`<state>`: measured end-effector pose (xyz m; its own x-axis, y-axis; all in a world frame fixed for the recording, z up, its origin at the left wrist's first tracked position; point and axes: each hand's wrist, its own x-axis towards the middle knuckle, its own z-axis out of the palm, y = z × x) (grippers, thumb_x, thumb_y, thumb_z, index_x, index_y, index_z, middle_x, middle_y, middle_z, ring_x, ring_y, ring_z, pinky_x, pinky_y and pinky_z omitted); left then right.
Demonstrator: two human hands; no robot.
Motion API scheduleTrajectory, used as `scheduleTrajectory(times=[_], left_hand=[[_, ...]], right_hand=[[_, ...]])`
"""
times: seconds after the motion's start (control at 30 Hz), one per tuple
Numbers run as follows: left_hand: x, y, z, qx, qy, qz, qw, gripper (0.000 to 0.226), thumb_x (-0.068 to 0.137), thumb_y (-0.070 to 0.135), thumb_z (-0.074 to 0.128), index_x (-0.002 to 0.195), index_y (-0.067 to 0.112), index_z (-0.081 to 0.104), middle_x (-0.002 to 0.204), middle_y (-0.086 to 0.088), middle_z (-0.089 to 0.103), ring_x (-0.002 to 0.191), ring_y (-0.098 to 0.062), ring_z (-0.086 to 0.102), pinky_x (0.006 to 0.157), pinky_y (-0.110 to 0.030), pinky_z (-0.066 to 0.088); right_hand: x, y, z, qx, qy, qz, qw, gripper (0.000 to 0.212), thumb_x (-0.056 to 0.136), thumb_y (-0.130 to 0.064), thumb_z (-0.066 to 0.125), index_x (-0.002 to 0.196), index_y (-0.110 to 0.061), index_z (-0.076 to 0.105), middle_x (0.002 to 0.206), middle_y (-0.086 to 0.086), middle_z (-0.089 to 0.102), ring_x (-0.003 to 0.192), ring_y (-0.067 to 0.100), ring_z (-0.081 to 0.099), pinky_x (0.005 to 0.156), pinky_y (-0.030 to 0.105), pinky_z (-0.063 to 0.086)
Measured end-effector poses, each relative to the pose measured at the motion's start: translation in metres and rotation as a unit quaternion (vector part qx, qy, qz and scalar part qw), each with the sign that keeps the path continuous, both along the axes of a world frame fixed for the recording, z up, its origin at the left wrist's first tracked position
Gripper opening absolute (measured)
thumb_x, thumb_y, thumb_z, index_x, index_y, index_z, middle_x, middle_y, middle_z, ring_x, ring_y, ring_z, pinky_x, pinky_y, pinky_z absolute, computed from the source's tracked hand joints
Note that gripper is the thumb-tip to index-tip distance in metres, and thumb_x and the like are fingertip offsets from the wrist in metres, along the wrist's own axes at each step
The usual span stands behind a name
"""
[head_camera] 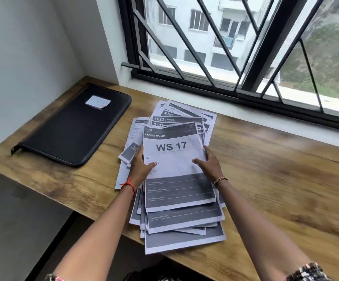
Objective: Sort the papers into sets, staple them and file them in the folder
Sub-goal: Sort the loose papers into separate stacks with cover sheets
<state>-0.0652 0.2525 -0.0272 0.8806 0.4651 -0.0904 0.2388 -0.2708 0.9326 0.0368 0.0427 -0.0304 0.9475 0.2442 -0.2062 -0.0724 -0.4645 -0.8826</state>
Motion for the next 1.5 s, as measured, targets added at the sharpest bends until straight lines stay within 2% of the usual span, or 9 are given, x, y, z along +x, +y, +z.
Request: scheduleTrajectory(times=[0.2, 0.33, 0.5, 0.7, 0.87, 1.13, 1.27, 1.4, 1.5], left_hand=[[0.013, 0.008, -0.002, 0.046, 0.024, -0.055, 0.997, 0.08, 0.074, 0.01, 0.075, 0.142, 0.013, 0.034, 0.143, -0.003, 0.042, 0.13, -0.017, 0.04, 0.11, -0.038, 0.034], [0.007, 0.005, -0.006, 0.084, 0.064, -0.027, 0.994, 0.082, 0.08, 0.016, 0.072, 0.146, 0.004, 0.023, 0.153, -0.011, 0.025, 0.141, -0.023, 0.023, 0.115, -0.031, 0.02], [-0.001, 0.008, -0.015, 0.088, 0.066, -0.059, 0.992, 0.081, 0.079, 0.013, 0.072, 0.145, 0.005, 0.026, 0.15, -0.01, 0.029, 0.14, -0.026, 0.026, 0.115, -0.038, 0.024], [0.009, 0.01, -0.012, 0.116, 0.058, -0.09, 0.987, 0.085, 0.077, 0.006, 0.072, 0.146, 0.003, 0.022, 0.153, -0.01, 0.022, 0.142, -0.02, 0.019, 0.109, -0.018, 0.013], [0.019, 0.014, -0.012, 0.108, 0.058, -0.083, 0.989, 0.087, 0.074, 0.002, 0.073, 0.146, 0.003, 0.024, 0.154, -0.009, 0.021, 0.143, -0.019, 0.018, 0.109, -0.017, 0.012], [0.043, 0.009, 0.001, 0.043, 0.043, -0.04, 0.997, 0.081, 0.071, 0.001, 0.075, 0.141, 0.0, 0.033, 0.151, -0.014, 0.023, 0.142, -0.023, 0.021, 0.116, -0.032, 0.019], [0.052, 0.012, -0.004, 0.013, 0.05, -0.036, 0.998, 0.081, 0.059, 0.028, 0.076, 0.131, 0.007, 0.046, 0.136, -0.006, 0.048, 0.123, -0.022, 0.047, 0.106, -0.04, 0.038], [0.057, 0.004, 0.004, 0.005, 0.035, -0.04, 0.999, 0.056, 0.073, 0.0, 0.073, 0.123, 0.005, 0.05, 0.116, -0.002, 0.054, 0.107, -0.019, 0.052, 0.091, -0.028, 0.042], [0.061, 0.003, 0.005, 0.018, 0.035, -0.045, 0.998, 0.051, 0.075, -0.005, 0.07, 0.121, 0.004, 0.051, 0.113, -0.002, 0.055, 0.104, -0.019, 0.054, 0.087, -0.026, 0.041]], right_hand=[[-0.01, 0.001, -0.006, -0.147, -0.043, 0.042, 0.987, 0.077, 0.089, -0.025, 0.059, 0.147, -0.004, 0.013, 0.156, 0.01, 0.007, 0.145, 0.02, 0.006, 0.113, 0.023, 0.007], [-0.019, 0.0, -0.006, -0.154, -0.04, 0.006, 0.987, 0.079, 0.088, -0.026, 0.06, 0.147, -0.003, 0.013, 0.154, 0.012, 0.012, 0.143, 0.023, 0.013, 0.114, 0.027, 0.013], [-0.027, 0.004, -0.002, -0.145, -0.038, -0.013, 0.989, 0.075, 0.088, -0.026, 0.06, 0.146, -0.004, 0.019, 0.153, 0.011, 0.019, 0.141, 0.023, 0.019, 0.112, 0.026, 0.016], [-0.032, 0.002, -0.002, -0.142, -0.028, -0.034, 0.989, 0.075, 0.087, -0.026, 0.062, 0.145, -0.004, 0.02, 0.153, 0.011, 0.02, 0.141, 0.023, 0.02, 0.112, 0.027, 0.017], [-0.028, 0.001, 0.0, -0.129, -0.016, -0.04, 0.991, 0.076, 0.086, -0.026, 0.062, 0.146, -0.006, 0.02, 0.153, 0.011, 0.019, 0.141, 0.023, 0.019, 0.113, 0.03, 0.017], [-0.005, -0.001, 0.011, -0.091, 0.008, -0.066, 0.994, 0.075, 0.082, -0.023, 0.066, 0.144, -0.006, 0.027, 0.15, 0.012, 0.028, 0.137, 0.025, 0.028, 0.11, 0.033, 0.026], [0.008, -0.005, 0.014, -0.083, 0.035, -0.075, 0.993, 0.072, 0.081, -0.02, 0.066, 0.142, -0.005, 0.031, 0.149, 0.011, 0.032, 0.136, 0.025, 0.031, 0.109, 0.033, 0.026], [0.013, -0.007, 0.013, -0.072, 0.04, -0.078, 0.994, 0.068, 0.08, -0.018, 0.066, 0.14, -0.004, 0.035, 0.147, 0.011, 0.037, 0.134, 0.024, 0.036, 0.112, 0.037, 0.03], [0.015, -0.006, 0.012, -0.061, 0.036, -0.094, 0.993, 0.07, 0.073, -0.029, 0.065, 0.135, -0.005, 0.044, 0.138, 0.01, 0.047, 0.128, 0.028, 0.044, 0.108, 0.041, 0.036]])
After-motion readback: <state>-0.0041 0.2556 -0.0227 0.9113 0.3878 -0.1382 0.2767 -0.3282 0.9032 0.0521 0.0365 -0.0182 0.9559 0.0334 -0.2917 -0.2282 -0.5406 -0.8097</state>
